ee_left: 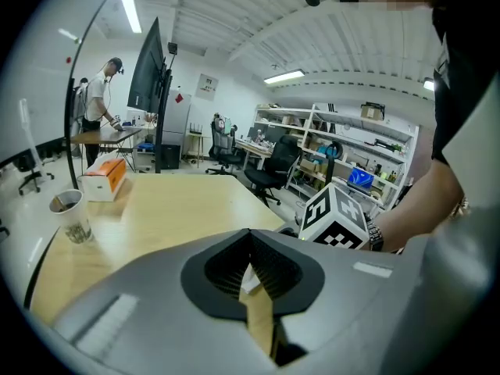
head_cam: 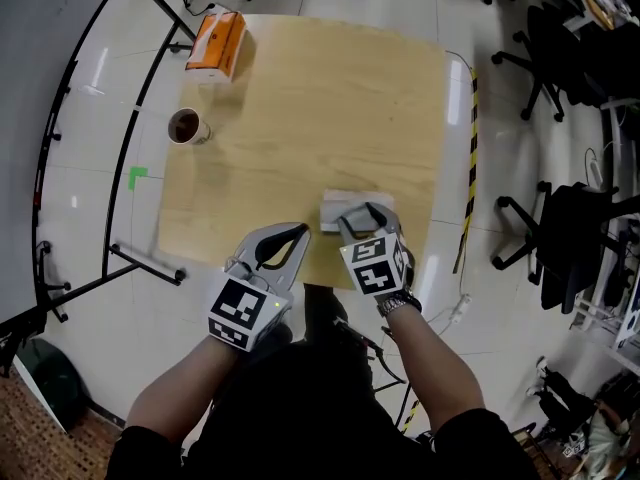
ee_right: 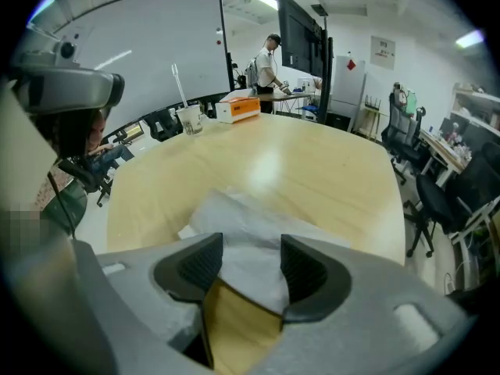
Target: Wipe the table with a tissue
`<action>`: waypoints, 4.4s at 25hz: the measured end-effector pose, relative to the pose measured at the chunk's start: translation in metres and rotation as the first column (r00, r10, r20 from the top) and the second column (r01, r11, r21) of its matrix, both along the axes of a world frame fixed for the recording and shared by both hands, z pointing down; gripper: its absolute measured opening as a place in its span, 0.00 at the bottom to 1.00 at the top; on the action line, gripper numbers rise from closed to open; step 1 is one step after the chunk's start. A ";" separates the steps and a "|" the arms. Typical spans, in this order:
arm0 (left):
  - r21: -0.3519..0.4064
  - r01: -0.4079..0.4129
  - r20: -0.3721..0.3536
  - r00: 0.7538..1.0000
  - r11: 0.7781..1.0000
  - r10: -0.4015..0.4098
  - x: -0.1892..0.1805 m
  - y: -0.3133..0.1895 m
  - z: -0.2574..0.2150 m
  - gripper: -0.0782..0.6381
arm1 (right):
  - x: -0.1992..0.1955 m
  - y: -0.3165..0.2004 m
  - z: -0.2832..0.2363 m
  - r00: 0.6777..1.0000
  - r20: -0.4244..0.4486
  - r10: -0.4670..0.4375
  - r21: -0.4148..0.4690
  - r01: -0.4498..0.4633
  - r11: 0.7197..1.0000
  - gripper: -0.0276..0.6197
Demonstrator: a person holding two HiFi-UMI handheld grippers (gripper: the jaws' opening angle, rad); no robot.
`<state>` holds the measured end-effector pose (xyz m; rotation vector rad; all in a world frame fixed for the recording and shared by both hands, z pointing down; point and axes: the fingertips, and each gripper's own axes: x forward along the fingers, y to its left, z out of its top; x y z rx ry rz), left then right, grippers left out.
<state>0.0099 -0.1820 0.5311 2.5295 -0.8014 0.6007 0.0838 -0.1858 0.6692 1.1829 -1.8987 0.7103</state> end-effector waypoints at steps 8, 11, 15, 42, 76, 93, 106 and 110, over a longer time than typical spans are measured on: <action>-0.005 0.006 0.005 1.000 1.000 -0.006 0.008 -0.005 0.002 0.13 | 0.006 -0.003 0.001 1.000 -0.010 0.001 -0.002 -0.001 1.000 0.24; -0.009 0.008 0.008 1.000 1.000 -0.007 0.010 -0.007 0.001 0.13 | 0.010 -0.004 0.000 1.000 -0.013 0.007 0.000 -0.007 1.000 0.13; -0.002 0.009 0.005 1.000 1.000 -0.009 0.011 -0.012 0.001 0.13 | 0.013 -0.008 -0.003 1.000 -0.011 0.016 0.018 -0.016 1.000 0.09; 0.119 -0.094 -0.131 0.985 0.988 0.109 -0.032 0.025 -0.075 0.13 | 0.020 0.001 -0.119 0.978 -0.136 0.159 0.250 -0.122 0.961 0.06; 0.062 0.225 -0.045 0.974 0.972 -0.223 0.092 -0.034 -0.045 0.13 | 0.094 -0.080 -0.081 0.803 -0.231 -0.549 0.260 0.595 0.761 0.05; -0.031 0.282 0.017 0.959 0.959 -0.281 0.112 -0.062 -0.001 0.13 | 0.079 -0.113 0.006 0.664 -0.262 -0.700 0.173 0.746 0.643 0.05; -0.062 0.308 0.026 0.951 0.949 -0.307 0.112 -0.078 0.009 0.13 | 0.096 -0.171 0.011 0.692 -0.284 -0.664 0.204 0.720 0.664 0.05; -0.056 0.307 0.024 0.952 0.950 -0.306 0.112 -0.082 0.013 0.13 | 0.104 -0.188 0.011 0.709 -0.292 -0.642 0.214 0.702 0.679 0.05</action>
